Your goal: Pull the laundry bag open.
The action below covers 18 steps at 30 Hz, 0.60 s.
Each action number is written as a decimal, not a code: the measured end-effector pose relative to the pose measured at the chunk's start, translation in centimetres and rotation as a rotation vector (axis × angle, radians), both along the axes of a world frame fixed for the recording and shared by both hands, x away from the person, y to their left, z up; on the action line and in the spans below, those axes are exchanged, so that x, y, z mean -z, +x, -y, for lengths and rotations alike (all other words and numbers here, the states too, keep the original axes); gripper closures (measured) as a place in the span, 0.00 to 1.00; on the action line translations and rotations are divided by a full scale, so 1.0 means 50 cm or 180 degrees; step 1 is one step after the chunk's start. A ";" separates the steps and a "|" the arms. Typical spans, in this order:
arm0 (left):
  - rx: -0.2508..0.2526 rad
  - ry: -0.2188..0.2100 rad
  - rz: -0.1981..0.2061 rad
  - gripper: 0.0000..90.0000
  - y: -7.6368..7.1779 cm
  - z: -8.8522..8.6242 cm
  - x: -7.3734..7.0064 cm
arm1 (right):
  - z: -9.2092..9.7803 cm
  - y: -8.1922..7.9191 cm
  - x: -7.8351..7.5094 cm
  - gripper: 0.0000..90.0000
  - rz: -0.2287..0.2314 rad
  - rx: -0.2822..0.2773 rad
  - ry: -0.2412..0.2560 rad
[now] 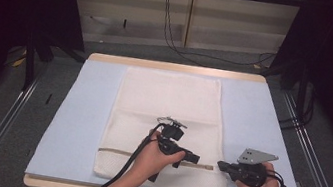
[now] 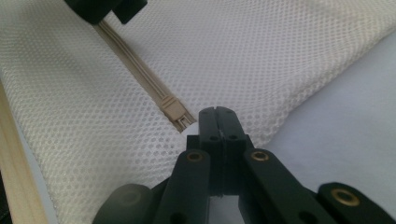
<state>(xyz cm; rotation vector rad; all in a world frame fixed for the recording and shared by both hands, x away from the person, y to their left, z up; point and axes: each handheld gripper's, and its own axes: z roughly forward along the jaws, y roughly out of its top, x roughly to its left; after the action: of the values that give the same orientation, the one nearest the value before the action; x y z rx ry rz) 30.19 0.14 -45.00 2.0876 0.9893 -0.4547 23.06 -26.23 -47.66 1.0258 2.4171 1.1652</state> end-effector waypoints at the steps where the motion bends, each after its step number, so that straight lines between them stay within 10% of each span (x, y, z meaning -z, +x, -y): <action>1: 0.0045 0.0015 -0.0009 0.68 0.002 0.004 0.005 | 0.001 0.000 0.002 1.00 -0.0009 0.0010 0.0006; 18: -0.0157 0.0050 -0.0339 0.72 0.002 0.067 0.052 | -0.003 0.002 0.013 1.00 -0.0083 -0.0011 -0.0007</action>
<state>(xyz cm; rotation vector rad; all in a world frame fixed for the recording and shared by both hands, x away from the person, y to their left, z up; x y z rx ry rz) 30.27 -3.20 -47.59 2.0657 1.1068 -0.5390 23.17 -26.08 -48.31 1.0430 2.4405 1.1570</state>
